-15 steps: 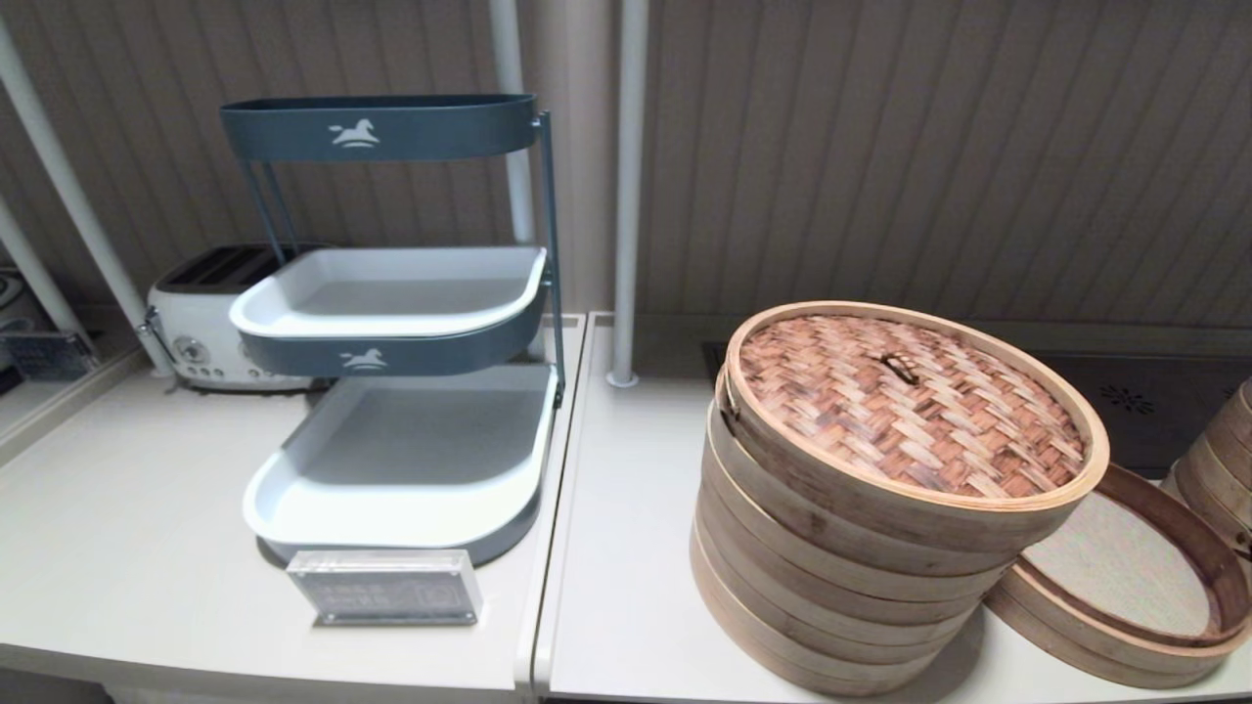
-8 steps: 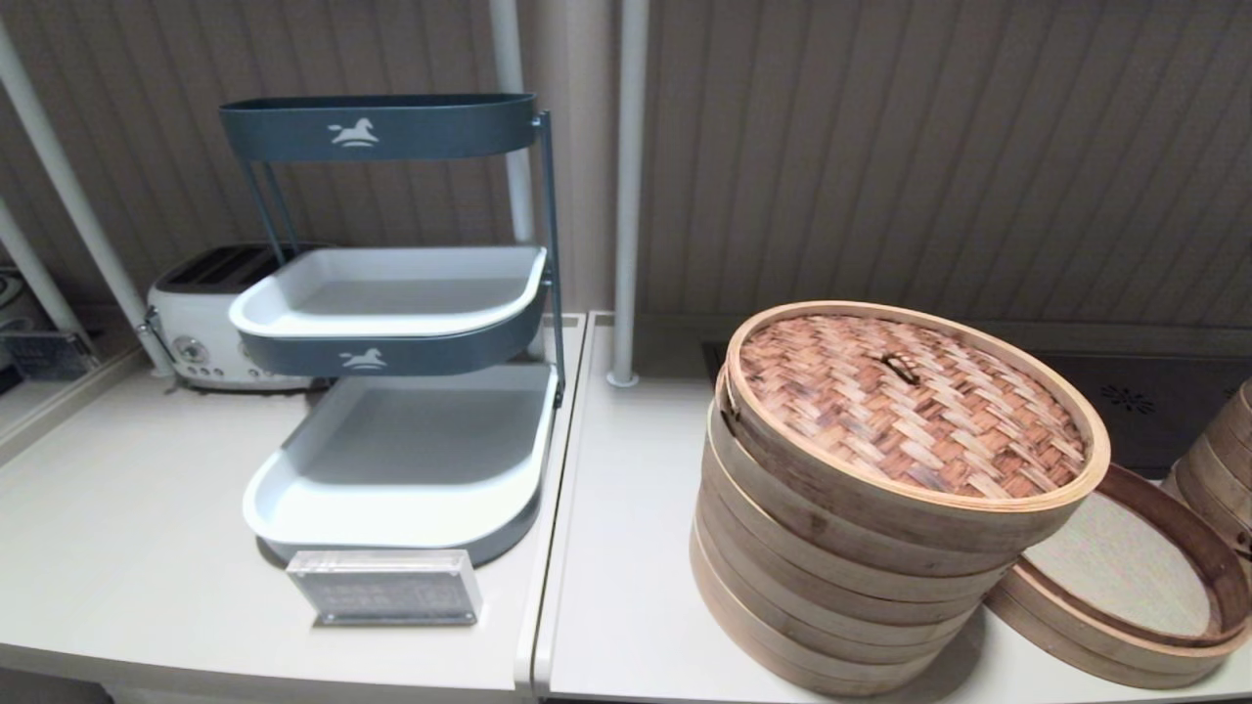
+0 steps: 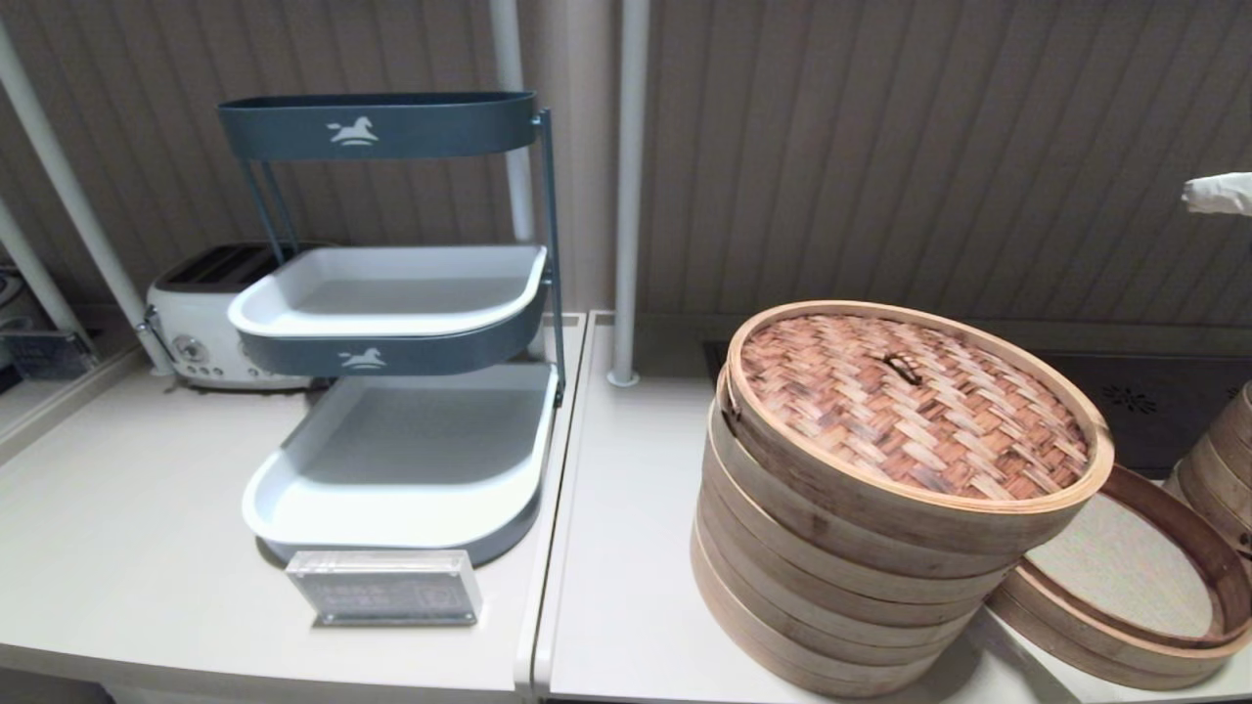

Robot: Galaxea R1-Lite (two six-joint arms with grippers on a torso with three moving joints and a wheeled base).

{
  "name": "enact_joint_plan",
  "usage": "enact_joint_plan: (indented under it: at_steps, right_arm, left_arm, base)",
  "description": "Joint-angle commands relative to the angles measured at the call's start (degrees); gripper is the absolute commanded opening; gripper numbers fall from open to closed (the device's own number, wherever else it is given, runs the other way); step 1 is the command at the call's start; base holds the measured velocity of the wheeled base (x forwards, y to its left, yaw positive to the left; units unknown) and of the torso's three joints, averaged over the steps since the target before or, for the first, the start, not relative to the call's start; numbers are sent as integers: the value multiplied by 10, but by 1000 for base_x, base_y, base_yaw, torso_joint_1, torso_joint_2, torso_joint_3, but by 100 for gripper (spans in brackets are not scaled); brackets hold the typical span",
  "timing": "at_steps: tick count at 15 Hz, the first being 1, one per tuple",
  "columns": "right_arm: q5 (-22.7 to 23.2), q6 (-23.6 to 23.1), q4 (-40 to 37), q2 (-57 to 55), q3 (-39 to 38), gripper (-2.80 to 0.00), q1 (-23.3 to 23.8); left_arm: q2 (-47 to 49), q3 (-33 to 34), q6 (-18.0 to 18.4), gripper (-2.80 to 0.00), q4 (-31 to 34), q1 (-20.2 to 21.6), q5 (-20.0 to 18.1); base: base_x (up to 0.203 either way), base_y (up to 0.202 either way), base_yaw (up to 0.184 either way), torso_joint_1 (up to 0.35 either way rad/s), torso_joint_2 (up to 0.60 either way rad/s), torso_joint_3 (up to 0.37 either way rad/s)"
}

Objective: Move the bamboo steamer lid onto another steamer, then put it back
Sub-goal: Pick up the steamer

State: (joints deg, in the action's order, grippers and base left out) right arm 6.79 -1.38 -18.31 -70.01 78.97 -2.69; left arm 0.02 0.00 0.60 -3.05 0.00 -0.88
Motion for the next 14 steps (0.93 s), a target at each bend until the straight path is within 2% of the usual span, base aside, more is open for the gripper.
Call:
enact_joint_plan:
  at_steps: [1,5,9,10,14]
  right_arm:
    - [10,0,-12,-73,38,-280,0]
    - [46,0,-25,-144,79,-280,-4]
    - [48,0,-20,-175,88,-280,-26]
    - [47,0,-20,-181,91,-3,-36]
    - [43,-2,-20,-200,92,0,-67]
  left_arm:
    - [0,16,0,-280,0,0,0]
    - [0,16,0,-280,0,0,0]
    - [0,16,0,-280,0,0,0]
    - [0,16,0,-280,0,0,0]
    - [0,16,0,-280,0,0,0]
  base:
    - [0,0,0,0,0,0]
    - [0,0,0,0,0,0]
    - [0,0,0,0,0,0]
    - [0,0,0,0,0,0]
    - [0,0,0,0,0,0]
